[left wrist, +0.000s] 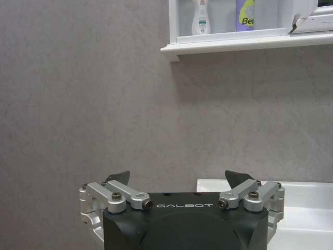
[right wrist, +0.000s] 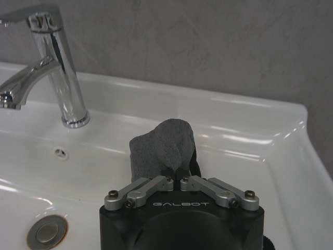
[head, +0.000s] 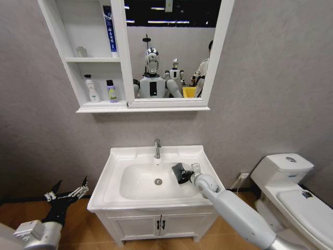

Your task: Move facial cleanser and shampoo from washbasin to cabinet, then wipe washbasin with towel.

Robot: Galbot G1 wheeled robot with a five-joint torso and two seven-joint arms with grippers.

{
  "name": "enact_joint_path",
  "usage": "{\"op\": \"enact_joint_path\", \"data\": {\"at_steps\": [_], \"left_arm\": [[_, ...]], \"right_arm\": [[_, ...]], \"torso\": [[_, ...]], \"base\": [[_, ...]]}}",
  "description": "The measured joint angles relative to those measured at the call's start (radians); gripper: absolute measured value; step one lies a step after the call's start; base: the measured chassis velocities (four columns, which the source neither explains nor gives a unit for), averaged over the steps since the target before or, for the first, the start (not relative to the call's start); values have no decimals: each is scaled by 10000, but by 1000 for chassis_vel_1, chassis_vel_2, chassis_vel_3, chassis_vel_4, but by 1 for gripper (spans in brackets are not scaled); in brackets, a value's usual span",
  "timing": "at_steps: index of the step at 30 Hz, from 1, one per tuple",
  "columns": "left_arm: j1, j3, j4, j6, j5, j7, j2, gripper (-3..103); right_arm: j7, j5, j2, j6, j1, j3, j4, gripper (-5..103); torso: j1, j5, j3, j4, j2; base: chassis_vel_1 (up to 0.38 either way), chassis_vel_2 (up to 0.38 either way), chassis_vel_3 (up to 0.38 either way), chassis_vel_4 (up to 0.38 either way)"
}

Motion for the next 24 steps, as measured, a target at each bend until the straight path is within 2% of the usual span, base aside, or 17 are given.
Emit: {"op": "enact_joint_path", "data": {"at_steps": [7,13,17,19,24], "left_arm": [[0,0,0,0,0,0,0,100],[0,0,0,0,0,0,0,100],[0,0,0,0,0,0,0,100],[0,0,0,0,0,0,0,100],[0,0,0,0,0,0,0,100]], "right_arm": [[-379,-183,-657,58,-309,1444,611,1],[-1155,-191,-1127,562,-1116,2763,429,1],[-1555,-238,-1145,969,-1370,2975,106,1],[-1914,-512,-1027,1473,-1414,3021,-486,1],[-2350,-933,-755,2203,-1139,2840,-1658,1]], "torso": [[0,-2,0,1,0],[0,0,0,-3,0],[-1,0,0,-1,0],[0,-1,0,3,0],[0,-3,0,-1,-1]], "base": [[0,0,0,0],[0,0,0,0],[0,0,0,0],[0,0,0,0],[0,0,0,0]]}}
